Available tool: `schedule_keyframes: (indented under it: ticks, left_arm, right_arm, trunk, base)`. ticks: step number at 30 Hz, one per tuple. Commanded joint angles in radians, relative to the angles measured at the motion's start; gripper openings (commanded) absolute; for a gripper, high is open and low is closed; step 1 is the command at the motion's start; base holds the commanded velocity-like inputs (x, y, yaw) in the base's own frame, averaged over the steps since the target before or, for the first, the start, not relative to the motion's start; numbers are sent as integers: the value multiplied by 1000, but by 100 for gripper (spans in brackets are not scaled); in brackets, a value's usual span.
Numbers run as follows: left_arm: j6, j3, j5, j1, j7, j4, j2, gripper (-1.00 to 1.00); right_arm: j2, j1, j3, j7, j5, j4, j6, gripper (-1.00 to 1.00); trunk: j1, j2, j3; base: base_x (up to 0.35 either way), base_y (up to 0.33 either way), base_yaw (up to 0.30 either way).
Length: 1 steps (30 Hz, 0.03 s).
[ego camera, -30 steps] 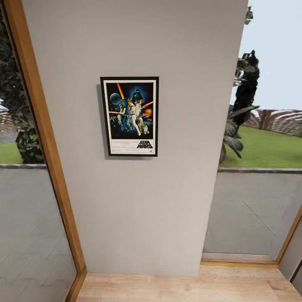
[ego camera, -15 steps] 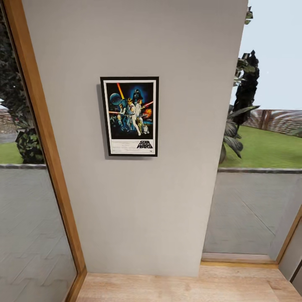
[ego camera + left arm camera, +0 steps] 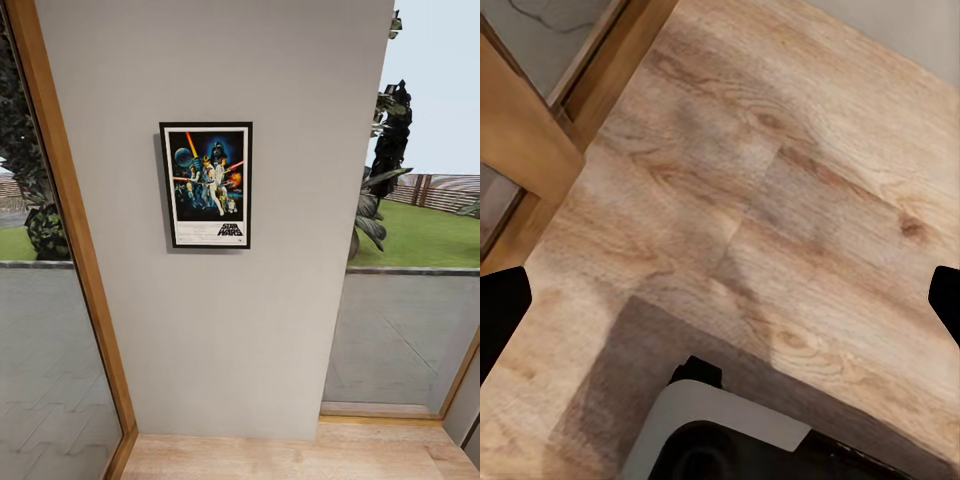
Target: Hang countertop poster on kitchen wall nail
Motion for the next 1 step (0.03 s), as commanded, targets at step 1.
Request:
schedule_keyframes:
  ticks: [1]
  left_arm:
    - [-2,8,5,-1,-9,2,0,100]
  right_arm:
    - [0,-1,-3,6,-8,5,-8,100]
  trunk:
    - [0,-1,0]
  base:
    - [0,0,0]
